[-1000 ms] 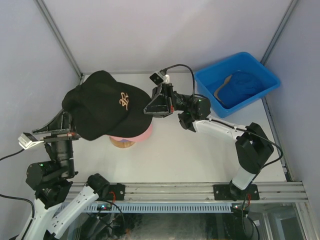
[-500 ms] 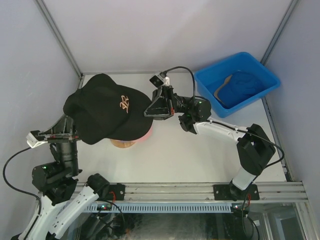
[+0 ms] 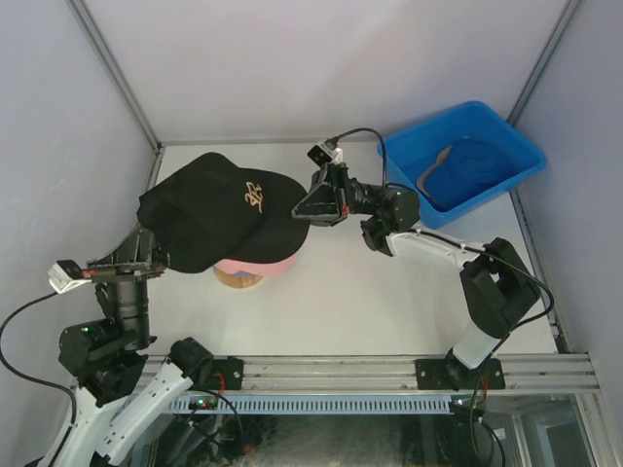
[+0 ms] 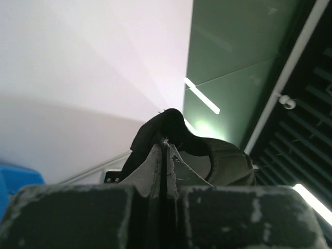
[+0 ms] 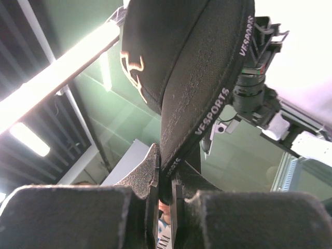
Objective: Stack the hats
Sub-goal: Stack the hat on the hat.
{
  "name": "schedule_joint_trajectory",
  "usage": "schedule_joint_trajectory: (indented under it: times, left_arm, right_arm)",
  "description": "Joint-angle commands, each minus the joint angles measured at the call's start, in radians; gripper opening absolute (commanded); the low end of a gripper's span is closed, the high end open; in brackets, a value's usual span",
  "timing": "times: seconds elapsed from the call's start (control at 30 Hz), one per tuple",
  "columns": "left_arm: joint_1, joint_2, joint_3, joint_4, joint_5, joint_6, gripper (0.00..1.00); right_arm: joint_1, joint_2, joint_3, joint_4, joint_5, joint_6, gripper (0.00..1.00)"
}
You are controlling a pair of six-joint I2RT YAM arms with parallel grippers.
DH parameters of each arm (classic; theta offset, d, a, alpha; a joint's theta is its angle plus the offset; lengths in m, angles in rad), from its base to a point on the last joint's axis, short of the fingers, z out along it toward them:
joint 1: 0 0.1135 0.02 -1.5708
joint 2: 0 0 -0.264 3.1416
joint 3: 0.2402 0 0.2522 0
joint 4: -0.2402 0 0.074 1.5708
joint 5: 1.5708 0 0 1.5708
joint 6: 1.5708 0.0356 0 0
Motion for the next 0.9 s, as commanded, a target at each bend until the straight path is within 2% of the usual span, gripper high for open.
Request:
schedule_joint_trajectory:
  times: [0.0, 0.23, 0.5, 0.67, 0.77, 0.87]
  left_arm:
    - [0.005, 0.011, 0.121, -0.139, -0.089, 0.121, 0.0]
    - [0.006, 0.121, 0.221, -0.301, -0.122, 0.266, 0.0]
    - [0.006, 0.273, 0.309, -0.405, -0.175, 0.442, 0.0]
    - [0.018, 0.338, 0.314, -0.413, -0.192, 0.522, 0.0]
    - [0.077, 0.364, 0.3, -0.422, -0.124, 0.523, 0.0]
    - [0.2, 0.367, 0.264, -0.416, -0.007, 0.483, 0.0]
  right_arm:
    - [-0.099, -0.014, -0.004, 0.058, -0.023, 0.141, 0.0]
    - [-0.191, 0.088, -0.013, 0.058, -0.112, 0.098, 0.0]
    - [-0.22, 0.23, -0.039, 0.058, -0.143, 0.03, 0.0]
    - [-0.234, 0.298, -0.039, 0.058, -0.148, -0.016, 0.0]
    - [-0.248, 0.333, -0.039, 0.059, -0.139, -0.044, 0.0]
    - [-0.264, 0.363, -0.038, 0.059, -0.134, -0.065, 0.0]
